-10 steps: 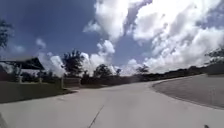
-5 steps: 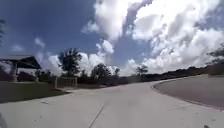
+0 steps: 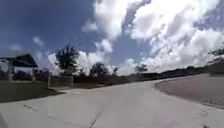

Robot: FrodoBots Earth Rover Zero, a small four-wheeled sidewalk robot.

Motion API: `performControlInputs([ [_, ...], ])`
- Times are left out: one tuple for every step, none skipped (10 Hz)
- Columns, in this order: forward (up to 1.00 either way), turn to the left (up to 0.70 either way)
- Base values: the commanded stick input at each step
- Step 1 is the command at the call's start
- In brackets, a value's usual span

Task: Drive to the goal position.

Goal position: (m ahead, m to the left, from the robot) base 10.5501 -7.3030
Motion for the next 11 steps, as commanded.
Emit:
performControlInputs([
  [1.0,0.0],
  [1.0,0.0],
  [1.0,0.0],
  [1.0,0.0],
  [1.0,0.0],
  [1.0,0.0],
  [1.0,0.0],
  [1.0,0.0],
  [1.0,0.0],
  [1.0,0.0],
  [1.0,0.0],
])
